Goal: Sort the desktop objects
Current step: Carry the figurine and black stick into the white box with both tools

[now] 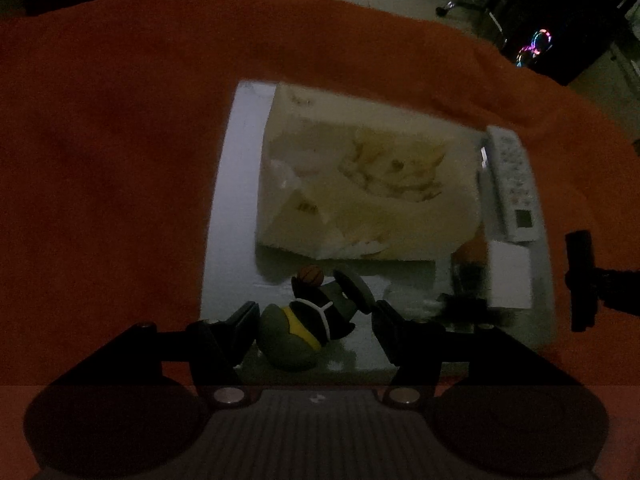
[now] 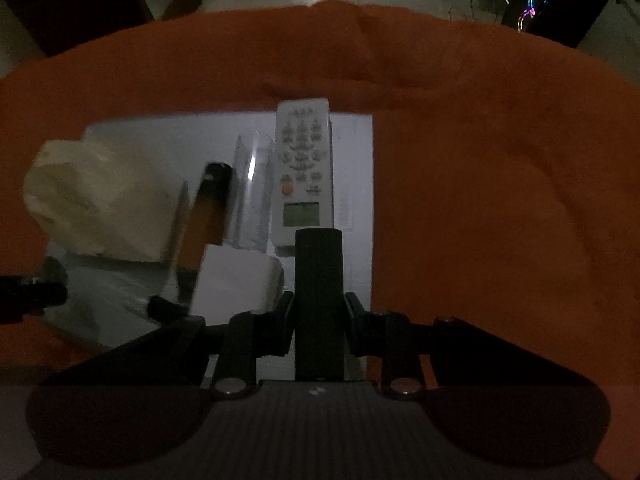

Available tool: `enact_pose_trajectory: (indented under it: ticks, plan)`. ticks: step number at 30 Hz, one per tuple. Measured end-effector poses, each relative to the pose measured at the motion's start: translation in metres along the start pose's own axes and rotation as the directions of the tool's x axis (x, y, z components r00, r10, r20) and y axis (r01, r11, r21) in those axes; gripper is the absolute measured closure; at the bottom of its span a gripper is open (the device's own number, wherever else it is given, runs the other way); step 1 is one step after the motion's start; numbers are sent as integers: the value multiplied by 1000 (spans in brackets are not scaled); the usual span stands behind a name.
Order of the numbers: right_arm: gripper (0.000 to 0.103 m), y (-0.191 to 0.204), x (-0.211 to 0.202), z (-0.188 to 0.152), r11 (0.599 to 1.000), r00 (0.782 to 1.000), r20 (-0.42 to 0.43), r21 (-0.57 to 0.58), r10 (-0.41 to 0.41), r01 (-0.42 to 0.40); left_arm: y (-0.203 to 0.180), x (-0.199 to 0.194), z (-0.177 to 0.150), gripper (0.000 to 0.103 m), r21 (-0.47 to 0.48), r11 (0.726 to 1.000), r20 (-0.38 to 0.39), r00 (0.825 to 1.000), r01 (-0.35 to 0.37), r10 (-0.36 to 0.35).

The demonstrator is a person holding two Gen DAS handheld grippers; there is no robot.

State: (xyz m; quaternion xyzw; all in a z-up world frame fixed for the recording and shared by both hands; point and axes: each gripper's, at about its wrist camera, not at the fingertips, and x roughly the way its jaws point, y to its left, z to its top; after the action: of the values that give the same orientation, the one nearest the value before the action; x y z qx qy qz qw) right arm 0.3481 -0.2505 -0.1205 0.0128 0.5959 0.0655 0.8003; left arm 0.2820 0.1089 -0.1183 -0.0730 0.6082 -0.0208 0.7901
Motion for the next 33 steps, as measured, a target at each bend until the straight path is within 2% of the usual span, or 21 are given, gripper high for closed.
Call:
enact_pose_trajectory:
  ticks: [12, 19, 23, 28, 33]
  plan:
    - [75, 26, -73, -20, 997, 993, 93, -3, 73, -73, -6, -77, -37, 46, 30, 999, 65, 997, 38, -40]
    - [75, 55, -116, -60, 990, 983, 120, -40, 139, -135, -21, -120, -81, 46, 72, 995, 95, 993, 64, -71]
    - [75, 70, -125, -93, 984, 980, 104, -62, 170, -164, -50, -122, -104, 46, 101, 992, 88, 992, 77, -86]
    - [75, 86, -123, -138, 977, 978, 51, -68, 203, -200, -64, -118, -137, 46, 125, 988, 56, 994, 89, -97]
    - [75, 93, -106, -172, 974, 975, -4, -34, 222, -222, -80, -91, -160, 46, 125, 989, 7, 996, 85, -87]
